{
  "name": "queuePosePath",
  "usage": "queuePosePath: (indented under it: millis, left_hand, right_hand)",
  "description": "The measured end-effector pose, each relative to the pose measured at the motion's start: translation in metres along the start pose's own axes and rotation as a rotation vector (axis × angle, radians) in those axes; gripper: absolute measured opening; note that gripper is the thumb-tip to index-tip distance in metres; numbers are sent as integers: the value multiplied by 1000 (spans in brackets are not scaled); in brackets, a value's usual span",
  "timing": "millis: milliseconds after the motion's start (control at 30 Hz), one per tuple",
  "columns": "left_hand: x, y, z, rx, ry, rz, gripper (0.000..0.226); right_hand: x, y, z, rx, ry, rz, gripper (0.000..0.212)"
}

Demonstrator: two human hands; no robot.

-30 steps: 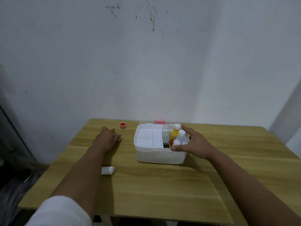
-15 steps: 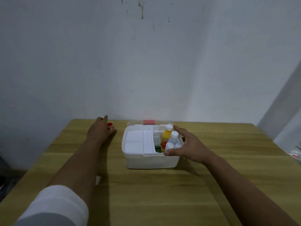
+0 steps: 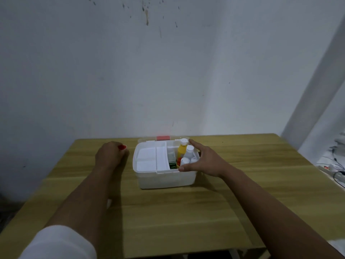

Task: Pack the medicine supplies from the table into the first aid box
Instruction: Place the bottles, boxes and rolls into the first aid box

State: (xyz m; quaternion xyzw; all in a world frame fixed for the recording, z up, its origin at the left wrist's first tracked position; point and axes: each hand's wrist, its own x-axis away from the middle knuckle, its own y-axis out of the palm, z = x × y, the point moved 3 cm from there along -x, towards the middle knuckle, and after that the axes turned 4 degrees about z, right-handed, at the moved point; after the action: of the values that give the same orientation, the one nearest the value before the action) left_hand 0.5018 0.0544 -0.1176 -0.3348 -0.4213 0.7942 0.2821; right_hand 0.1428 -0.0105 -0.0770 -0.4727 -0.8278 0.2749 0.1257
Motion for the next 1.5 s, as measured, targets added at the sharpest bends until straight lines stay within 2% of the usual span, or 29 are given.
queuePosePath:
  millis: [133, 233, 367, 500, 667, 833, 900, 967, 1000, 1067, 1133, 1200, 1300, 1333, 1400, 1500]
  left_hand:
    - [23, -35, 19, 226, 6, 121, 41]
    - [40, -66, 44, 443, 30, 183, 46]
    - [77, -82, 83, 545, 128, 118, 43]
    - [112, -68, 94, 444, 199, -28, 34]
    - [120, -70, 90, 172, 252, -41, 26]
    - [109, -71, 104, -10, 270, -171, 33]
    - [107, -74, 107, -1, 255, -217, 44]
    - [104, -79, 105, 116, 188, -254, 58]
    - [103, -84, 103, 191, 155, -252, 58]
    - [101, -99, 93, 266, 143, -145, 44]
    - [101, -115, 76, 242, 144, -52, 31]
    - [101, -125, 51, 140, 126, -166, 28]
    - [110, -130, 8, -83, -42, -601, 49]
    - [114, -131, -5, -166, -93, -695, 58]
    - [123, -126, -24, -354, -72, -765, 64]
    - [134, -110, -40, -472, 2, -697, 53]
  right_hand:
    - [6, -1, -3, 14, 19, -6, 140]
    - [10, -3, -8, 13, 15, -5, 136]
    - [16, -4, -15, 10, 16, -23, 137]
    - [18, -5, -17, 11, -3, -12, 133]
    - [21, -6, -19, -20, -35, -15, 99]
    - [19, -4, -17, -32, -39, -8, 111]
    - [17, -4, -15, -24, -45, -3, 114]
    - [17, -4, -14, -21, -50, -3, 108]
    - [17, -5, -14, -19, -53, -5, 105]
    - [16, -5, -13, -13, -61, -9, 101]
    - [15, -5, -13, -20, -71, -7, 98]
    - [15, -5, -14, -22, -70, -6, 102]
    - [15, -4, -13, -8, -48, -15, 118]
    - [16, -4, -13, -4, -46, -21, 123]
    - [16, -3, -12, -2, -40, -32, 126]
    - [17, -4, -12, -11, -37, -31, 129]
